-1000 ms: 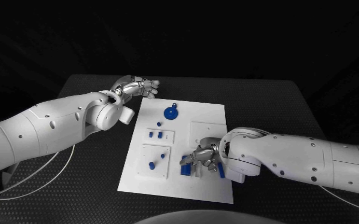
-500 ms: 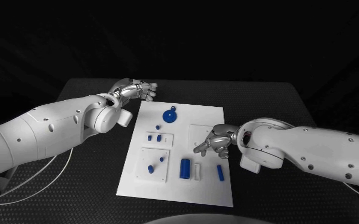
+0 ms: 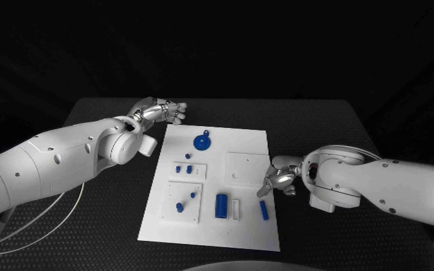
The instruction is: Assemble the parts on the task board
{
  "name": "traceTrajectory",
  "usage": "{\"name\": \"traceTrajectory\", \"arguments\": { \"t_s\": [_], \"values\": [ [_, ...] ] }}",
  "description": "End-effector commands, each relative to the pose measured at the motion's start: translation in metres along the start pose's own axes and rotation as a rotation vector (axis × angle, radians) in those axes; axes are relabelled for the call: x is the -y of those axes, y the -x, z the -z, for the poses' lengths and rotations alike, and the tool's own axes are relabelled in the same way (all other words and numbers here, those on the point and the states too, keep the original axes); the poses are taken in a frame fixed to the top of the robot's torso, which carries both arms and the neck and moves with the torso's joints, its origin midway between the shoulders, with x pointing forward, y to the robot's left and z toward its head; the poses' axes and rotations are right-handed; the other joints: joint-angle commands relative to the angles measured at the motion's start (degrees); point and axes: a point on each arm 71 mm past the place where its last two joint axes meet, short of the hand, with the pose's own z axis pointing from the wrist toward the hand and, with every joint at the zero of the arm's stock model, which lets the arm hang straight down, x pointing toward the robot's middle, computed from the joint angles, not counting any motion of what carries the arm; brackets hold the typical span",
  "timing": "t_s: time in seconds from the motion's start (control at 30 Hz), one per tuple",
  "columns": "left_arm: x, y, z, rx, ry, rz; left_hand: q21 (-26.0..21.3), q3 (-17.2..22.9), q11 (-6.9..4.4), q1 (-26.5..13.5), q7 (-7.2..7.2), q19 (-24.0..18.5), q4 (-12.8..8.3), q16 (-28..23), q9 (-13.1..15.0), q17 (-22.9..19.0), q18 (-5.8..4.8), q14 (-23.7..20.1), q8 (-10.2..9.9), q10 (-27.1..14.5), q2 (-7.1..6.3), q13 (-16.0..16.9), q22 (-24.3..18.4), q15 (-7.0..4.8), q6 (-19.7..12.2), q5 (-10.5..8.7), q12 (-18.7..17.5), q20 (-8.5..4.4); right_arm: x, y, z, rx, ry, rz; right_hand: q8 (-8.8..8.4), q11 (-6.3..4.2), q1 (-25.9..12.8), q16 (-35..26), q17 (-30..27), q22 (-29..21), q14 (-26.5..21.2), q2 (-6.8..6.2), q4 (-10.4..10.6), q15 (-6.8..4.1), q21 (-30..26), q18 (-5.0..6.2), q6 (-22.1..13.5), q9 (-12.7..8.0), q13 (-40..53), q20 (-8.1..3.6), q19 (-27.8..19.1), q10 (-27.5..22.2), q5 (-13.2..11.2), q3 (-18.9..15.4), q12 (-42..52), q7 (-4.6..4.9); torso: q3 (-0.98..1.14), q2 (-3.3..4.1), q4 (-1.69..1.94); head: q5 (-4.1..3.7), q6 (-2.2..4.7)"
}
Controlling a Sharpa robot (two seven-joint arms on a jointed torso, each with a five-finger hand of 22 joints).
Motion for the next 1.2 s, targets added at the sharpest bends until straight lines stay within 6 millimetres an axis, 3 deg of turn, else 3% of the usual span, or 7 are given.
{"name": "traceTrajectory", "arguments": {
  "t_s": [0.03, 0.27, 0.5, 0.87, 1.2],
  "values": [
    [0.002, -0.003, -0.001, -0.019, -0.01, 0.004, -0.31, 0.08, 0.01, -0.42, -0.02, -0.1, 0.4, -0.41, -0.07, 0.06, 0.48, 0.5, 0.28, -0.37, 0.13, -0.05, 0.07, 0.08, -0.4, -0.22, -0.14, 0.4, 0.01, -0.008, -0.002, 0.003, -0.088, 0.136, -0.31, 0.15, -0.2, -0.28, 0.09, 0.0, 0.33, -1.27, 1.31, 0.04, -0.2, 2.56, 0.4, -0.05, 0.68, 0.48, 0.08, 0.35, 0.13, 0.37, -0.13, 0.1, -0.06, -0.02, -0.01, -0.2, -0.2],
    [0.001, -0.003, 0.0, -0.021, -0.009, 0.005, -0.35, 0.02, 0.02, -0.59, 0.0, -0.08, 0.52, -0.46, -0.08, 0.13, 0.46, 0.51, 0.29, -0.36, 0.17, -0.06, 0.11, 0.1, -0.39, -0.27, -0.13, 0.43, 0.015, -0.03, -0.009, -0.028, -0.114, 0.149, -0.16, 0.06, -1.23, -0.24, 0.19, 0.06, 0.38, -2.07, 3.13, 0.0, -0.1, 2.56, 0.84, 0.01, 0.85, 0.57, 0.11, 0.68, -0.05, 0.39, 0.06, -0.03, -0.12, 0.02, 0.19, -0.32, -0.69],
    [0.001, -0.003, 0.001, -0.022, -0.009, 0.005, -0.36, 0.0, 0.02, -0.65, 0.0, -0.07, 0.56, -0.49, -0.08, 0.16, 0.46, 0.52, 0.29, -0.36, 0.18, -0.06, 0.12, 0.1, -0.39, -0.29, -0.13, 0.43, 0.017, -0.033, -0.012, -0.025, -0.126, 0.182, -0.02, -0.08, -1.7, -0.21, 0.24, 0.1, 0.41, -2.12, 4.07, -0.11, -0.02, 2.56, 1.24, 0.04, 1.02, 0.57, 0.14, 1.04, -0.22, 0.38, 0.27, -0.18, -0.18, 0.0, 0.22, -0.39, -1.08],
    [0.001, -0.004, 0.002, -0.027, -0.007, 0.007, -0.39, -0.02, 0.01, -0.73, 0.0, -0.07, 0.62, -0.55, -0.09, 0.21, 0.46, 0.51, 0.3, -0.35, 0.2, -0.06, 0.16, 0.11, -0.38, -0.31, -0.12, 0.43, 0.005, -0.05, -0.022, -0.036, -0.101, 0.225, 0.03, -0.22, -2.4, -0.19, 0.27, 0.13, 0.42, -1.8, 5.2, -0.22, 0.04, 2.56, 1.5, 0.0, 1.13, 0.53, 0.13, 1.26, -0.28, 0.33, 0.35, -0.31, -0.1, 0.06, 0.23, -0.01, -1.64],
    [0.001, -0.003, 0.002, -0.028, -0.005, 0.007, -0.42, -0.02, 0.01, -0.75, -0.01, -0.07, 0.66, -0.6, -0.1, 0.25, 0.46, 0.51, 0.29, -0.35, 0.24, -0.06, 0.18, 0.11, -0.4, -0.31, -0.12, 0.43, -0.009, -0.061, -0.026, -0.011, -0.064, 0.355, -0.03, -0.29, -1.41, -0.22, 0.28, 0.17, 0.42, -1.45, 5.13, -0.28, 0.07, 2.56, 1.57, -0.08, 0.98, 0.39, 0.03, 1.16, -0.27, 1.13, 0.1, -0.36, -0.19, -0.02, 0.2, 0.11, -2.04]
  ]
}}
